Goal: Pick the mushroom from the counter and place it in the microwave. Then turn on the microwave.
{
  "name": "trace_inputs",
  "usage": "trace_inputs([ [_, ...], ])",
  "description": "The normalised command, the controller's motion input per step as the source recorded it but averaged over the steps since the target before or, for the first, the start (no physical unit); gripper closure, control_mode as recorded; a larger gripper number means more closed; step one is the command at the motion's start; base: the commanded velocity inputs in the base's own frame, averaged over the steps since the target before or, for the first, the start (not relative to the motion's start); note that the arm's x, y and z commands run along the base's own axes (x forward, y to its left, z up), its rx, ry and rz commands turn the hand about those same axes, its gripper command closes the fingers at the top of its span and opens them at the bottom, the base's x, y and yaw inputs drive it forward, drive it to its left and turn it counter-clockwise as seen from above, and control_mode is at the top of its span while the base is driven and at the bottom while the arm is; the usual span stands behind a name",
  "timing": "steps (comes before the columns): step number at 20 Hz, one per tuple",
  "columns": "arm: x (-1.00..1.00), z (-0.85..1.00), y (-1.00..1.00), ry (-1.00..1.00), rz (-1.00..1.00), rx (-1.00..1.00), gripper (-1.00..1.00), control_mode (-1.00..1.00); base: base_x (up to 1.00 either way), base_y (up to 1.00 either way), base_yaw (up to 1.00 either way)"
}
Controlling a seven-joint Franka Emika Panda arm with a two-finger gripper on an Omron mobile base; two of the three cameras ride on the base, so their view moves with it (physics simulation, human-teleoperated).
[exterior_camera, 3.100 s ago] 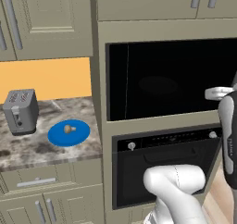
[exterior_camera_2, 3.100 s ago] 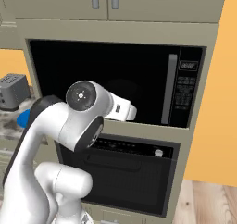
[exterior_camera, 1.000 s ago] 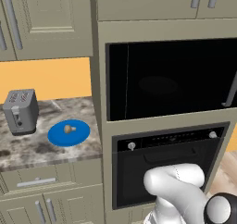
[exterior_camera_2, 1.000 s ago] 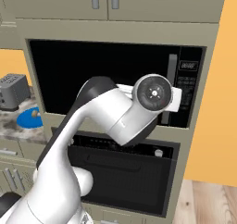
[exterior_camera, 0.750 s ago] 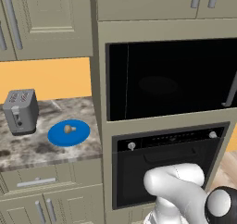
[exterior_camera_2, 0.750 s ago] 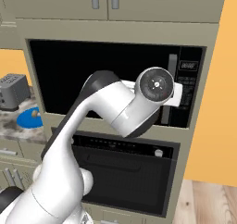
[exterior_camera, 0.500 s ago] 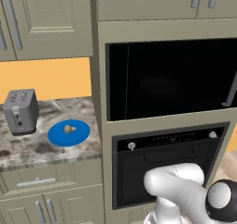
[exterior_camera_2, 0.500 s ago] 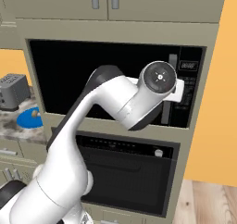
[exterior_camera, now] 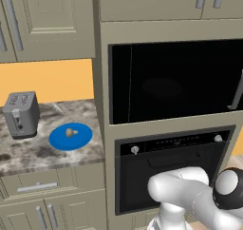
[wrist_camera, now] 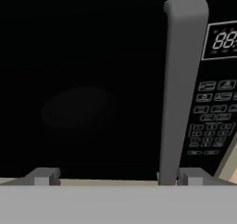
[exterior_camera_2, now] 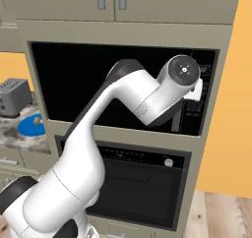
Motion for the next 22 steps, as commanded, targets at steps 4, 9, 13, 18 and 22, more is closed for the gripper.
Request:
trace_inputs([
  [4, 0.22, 0.0, -0.18, 0.05, 0.05, 0.0, -1.0, -1.0, 0.0, 0.0, 0.0],
  [9, 0.24, 0.0, -0.17, 0.05, 0.01, 0.0, -1.0, -1.0, 0.0, 0.0, 0.0],
  [13, 0.27, 0.0, -0.13, 0.05, 0.0, 0.0, -1.0, -1.0, 0.0, 0.0, 0.0],
  [18, 0.29, 0.0, -0.11, 0.02, 0.0, 0.0, -1.0, -1.0, 0.0, 0.0, 0.0],
  [22, 0.29, 0.0, -0.09, 0.0, 0.0, 0.0, -1.0, -1.0, 0.0, 0.0, 0.0],
])
